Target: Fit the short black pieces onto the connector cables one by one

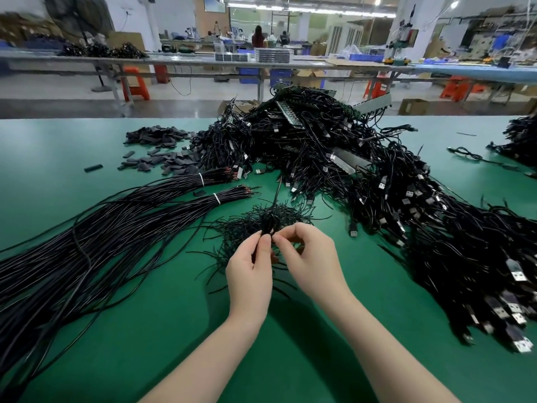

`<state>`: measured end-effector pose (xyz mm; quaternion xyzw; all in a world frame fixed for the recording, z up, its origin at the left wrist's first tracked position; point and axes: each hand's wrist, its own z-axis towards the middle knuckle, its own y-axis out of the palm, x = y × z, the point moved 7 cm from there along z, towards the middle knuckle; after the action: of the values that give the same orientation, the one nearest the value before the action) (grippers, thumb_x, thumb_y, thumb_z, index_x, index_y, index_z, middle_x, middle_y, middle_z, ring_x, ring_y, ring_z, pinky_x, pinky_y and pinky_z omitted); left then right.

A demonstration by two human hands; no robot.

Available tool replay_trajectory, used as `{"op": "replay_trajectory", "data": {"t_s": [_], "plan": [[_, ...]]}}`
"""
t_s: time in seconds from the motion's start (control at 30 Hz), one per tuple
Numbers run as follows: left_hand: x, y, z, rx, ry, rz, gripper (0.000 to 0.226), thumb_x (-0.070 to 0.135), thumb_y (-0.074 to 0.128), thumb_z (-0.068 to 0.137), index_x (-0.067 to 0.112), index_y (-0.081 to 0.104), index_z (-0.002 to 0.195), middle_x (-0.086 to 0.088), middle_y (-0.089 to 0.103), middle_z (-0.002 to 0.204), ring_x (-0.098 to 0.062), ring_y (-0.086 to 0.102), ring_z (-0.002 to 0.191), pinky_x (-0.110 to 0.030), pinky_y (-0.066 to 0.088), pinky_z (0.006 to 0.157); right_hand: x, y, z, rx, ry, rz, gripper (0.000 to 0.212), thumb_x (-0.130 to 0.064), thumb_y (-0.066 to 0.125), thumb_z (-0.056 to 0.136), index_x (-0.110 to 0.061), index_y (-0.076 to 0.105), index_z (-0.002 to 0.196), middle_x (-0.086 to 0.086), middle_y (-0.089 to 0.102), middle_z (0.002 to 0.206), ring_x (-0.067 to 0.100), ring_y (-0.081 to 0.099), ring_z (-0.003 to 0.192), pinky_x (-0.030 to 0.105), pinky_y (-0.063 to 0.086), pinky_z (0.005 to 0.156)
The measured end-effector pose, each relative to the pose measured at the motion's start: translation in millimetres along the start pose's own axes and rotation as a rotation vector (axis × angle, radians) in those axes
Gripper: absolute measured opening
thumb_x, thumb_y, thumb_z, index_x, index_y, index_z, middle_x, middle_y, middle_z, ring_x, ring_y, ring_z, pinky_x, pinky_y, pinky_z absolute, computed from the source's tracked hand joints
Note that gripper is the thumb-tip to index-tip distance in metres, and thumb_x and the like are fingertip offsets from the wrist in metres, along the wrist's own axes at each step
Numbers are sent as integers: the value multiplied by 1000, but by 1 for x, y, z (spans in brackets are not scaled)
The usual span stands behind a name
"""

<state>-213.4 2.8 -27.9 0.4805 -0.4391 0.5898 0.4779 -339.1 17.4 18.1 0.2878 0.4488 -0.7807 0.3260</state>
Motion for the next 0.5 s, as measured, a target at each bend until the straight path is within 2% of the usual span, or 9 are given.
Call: {"op": "replay_trajectory", "data": {"t_s": [0.1,0.2,0.27,0.3,0.33,0.4,0.5], "plan": [[-2,6,0,-49,-51,-68,27,28,54,99,24,62,125,-5,69,118,-11,62,112,-31,48,102,3,-5,1,-15,-1,-25,21,-20,66,89,-32,60,73,-18,65,74,-3,59,77,8,42,67],[-3,9,1,-77,-88,-102,23,27,53,99,18,65,117,3,73,95,-7,66,91,-25,52,85,4,-9,1,-24,39,16,19,-21,68,87,-31,62,72,-17,66,69,-4,60,69,6,42,61],[1,13,3,-125,-119,-165,25,24,51,101,10,70,110,0,74,89,-7,67,82,-21,52,76,8,-9,1,-40,149,206,10,-23,73,83,-24,67,76,-16,69,69,-1,63,64,10,47,62],[5,14,3,-156,-132,-210,24,22,50,102,10,72,104,-3,75,89,-9,67,80,-19,53,72,11,-10,1,-48,214,307,7,-24,77,81,-22,70,78,-12,72,70,2,65,64,16,52,65],[10,15,4,-183,-138,-229,25,21,51,102,13,74,98,-3,75,85,-8,66,76,-17,51,65,12,-11,2,-48,257,373,9,-24,79,79,-20,72,80,-7,73,71,6,67,65,22,55,68],[20,16,5,-244,-149,-199,27,26,52,101,22,75,87,7,69,73,-5,65,69,-14,44,55,11,-18,4,-39,292,444,8,-20,80,77,-16,74,80,-2,74,71,6,66,64,23,55,67],[31,17,4,-304,-176,-191,29,33,54,99,32,76,79,11,66,71,-6,62,69,-14,41,53,5,-26,7,-50,281,574,5,-10,78,78,-10,73,79,3,73,68,9,66,59,20,53,62]]}}
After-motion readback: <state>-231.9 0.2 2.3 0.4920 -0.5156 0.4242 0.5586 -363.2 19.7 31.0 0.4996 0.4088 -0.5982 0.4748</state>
